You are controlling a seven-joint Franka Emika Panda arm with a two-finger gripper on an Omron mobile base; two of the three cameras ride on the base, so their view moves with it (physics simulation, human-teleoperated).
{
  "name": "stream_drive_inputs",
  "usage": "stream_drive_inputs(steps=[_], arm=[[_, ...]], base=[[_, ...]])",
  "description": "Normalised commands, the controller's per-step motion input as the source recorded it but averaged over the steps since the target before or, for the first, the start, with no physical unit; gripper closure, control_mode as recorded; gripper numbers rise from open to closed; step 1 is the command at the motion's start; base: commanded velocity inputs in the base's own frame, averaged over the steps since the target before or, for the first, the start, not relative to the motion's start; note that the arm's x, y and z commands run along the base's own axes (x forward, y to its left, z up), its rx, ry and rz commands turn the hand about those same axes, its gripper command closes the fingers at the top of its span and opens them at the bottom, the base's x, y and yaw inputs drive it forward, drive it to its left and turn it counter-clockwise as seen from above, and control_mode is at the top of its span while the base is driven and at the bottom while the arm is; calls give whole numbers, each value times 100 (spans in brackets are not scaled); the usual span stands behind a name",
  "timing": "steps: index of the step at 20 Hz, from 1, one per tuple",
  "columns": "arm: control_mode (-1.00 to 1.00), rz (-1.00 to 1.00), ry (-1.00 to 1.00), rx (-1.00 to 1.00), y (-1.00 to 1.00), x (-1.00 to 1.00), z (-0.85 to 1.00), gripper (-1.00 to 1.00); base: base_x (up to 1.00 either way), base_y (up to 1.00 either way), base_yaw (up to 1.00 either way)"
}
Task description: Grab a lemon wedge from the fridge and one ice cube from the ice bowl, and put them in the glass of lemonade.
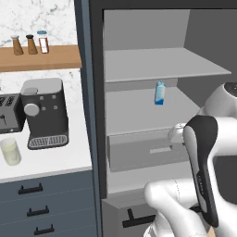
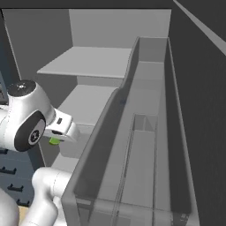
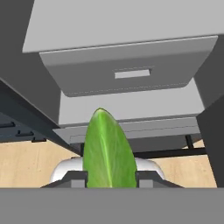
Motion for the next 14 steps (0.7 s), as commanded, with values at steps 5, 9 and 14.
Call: stream_drive_inputs(steps=[5, 9, 14], arm=[[-100, 0, -1, 0, 18, -20, 0, 100], [100, 0, 0, 0, 0, 0, 0, 100], [100, 0, 0, 0, 0, 0, 0, 100]], base=[[0, 0, 0], [-100, 91, 4], [-69, 100, 12]])
